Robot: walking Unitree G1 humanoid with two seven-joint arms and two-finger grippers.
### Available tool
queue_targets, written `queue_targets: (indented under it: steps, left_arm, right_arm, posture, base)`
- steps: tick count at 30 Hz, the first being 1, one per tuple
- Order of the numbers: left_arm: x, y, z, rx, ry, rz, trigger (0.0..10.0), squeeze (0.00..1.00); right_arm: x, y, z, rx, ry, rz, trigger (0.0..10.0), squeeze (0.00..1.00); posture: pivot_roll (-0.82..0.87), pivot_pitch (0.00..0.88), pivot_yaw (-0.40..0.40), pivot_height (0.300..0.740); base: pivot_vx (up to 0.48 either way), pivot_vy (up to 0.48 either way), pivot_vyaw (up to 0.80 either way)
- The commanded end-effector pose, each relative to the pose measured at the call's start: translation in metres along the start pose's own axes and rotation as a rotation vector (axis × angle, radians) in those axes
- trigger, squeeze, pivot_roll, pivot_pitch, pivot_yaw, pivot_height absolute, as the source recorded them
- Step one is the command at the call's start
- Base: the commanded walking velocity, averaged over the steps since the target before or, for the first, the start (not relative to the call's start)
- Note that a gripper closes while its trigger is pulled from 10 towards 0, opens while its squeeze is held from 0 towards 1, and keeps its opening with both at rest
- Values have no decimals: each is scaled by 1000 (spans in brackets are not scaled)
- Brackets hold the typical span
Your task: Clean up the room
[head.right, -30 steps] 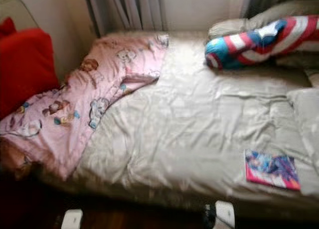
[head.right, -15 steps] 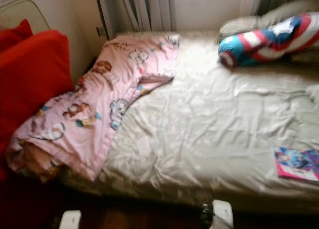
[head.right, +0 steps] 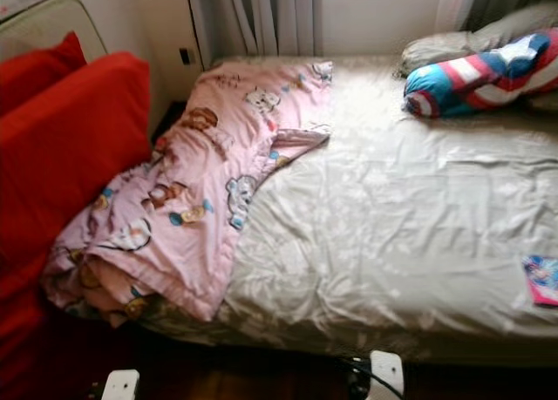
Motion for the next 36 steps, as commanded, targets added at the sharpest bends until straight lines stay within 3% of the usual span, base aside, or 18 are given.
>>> queue_targets:
  steps: [1, 11, 24, 36]
  left_arm:
    - [-4, -6, -1, 12, -16, 6, 10000, 0]
    - [-4, -3, -1, 10, -13, 0, 10000, 0]
    - [3, 4, 1, 7, 10, -27, 10000, 0]
    - [10, 8, 4, 8, 13, -42, 10000, 0]
  right_arm:
    - [-2, -6, 0, 16, -5, 6, 10000, 0]
    - [-1, -3, 0, 14, -5, -5, 10000, 0]
    - [9, 2, 2, 20, 11, -38, 10000, 0]
    - [18, 0, 5, 19, 28, -29, 10000, 0]
  posture:
    - [-40, 62, 41, 740]
    - [-46, 47, 29, 740]
    - [-60, 43, -5, 740]
    - [-78, 18, 7, 740]
  base:
    - [0, 480, 0]
    - [0, 470, 0]
    - [0, 0, 0]
    - [0, 0, 742]
Point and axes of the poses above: a point about 5 cm out from each wrist's last joint towards the gripper, its own z axis pointing out of the wrist towards the gripper, its own x axis along the axis of the wrist's last joint, y = z × x, the point moved 1 cm from there along z, pointing out of the wrist towards the gripper, and after that the axes turned 1 degree about z, right-handed, at the moved point
